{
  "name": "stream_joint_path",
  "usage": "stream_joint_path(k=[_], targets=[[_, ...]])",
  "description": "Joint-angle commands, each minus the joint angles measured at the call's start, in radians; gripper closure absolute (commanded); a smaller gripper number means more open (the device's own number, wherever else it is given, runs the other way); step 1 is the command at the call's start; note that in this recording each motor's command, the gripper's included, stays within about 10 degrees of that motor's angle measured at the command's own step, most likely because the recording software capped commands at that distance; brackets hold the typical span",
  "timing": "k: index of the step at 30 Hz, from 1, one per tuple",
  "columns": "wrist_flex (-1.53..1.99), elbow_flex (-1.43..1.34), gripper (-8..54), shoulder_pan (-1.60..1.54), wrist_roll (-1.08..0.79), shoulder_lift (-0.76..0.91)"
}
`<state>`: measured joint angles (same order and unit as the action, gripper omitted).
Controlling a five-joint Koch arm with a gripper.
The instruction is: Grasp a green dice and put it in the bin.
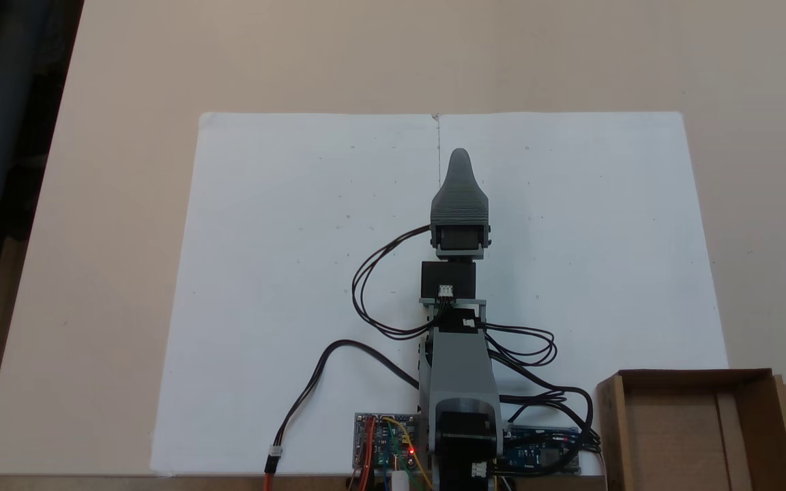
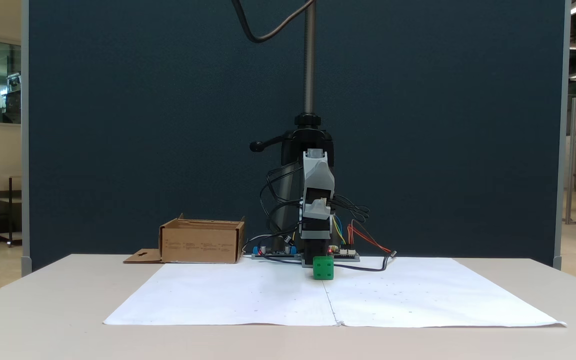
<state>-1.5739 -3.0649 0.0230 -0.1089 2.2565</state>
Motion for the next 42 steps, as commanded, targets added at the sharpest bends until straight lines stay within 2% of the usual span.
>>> stream_joint_path(k=[1,18,33,42], targets=[[0.031,0.115,1.6,-0.008,0.023,0.114],[0.069,0.149,3.3,-0.006,0.015,0.114],[0.905,0.374,3.0,-0.015,0.048,0.115],[1.207,0.561,3.2,-0.051,0.130,0.109]])
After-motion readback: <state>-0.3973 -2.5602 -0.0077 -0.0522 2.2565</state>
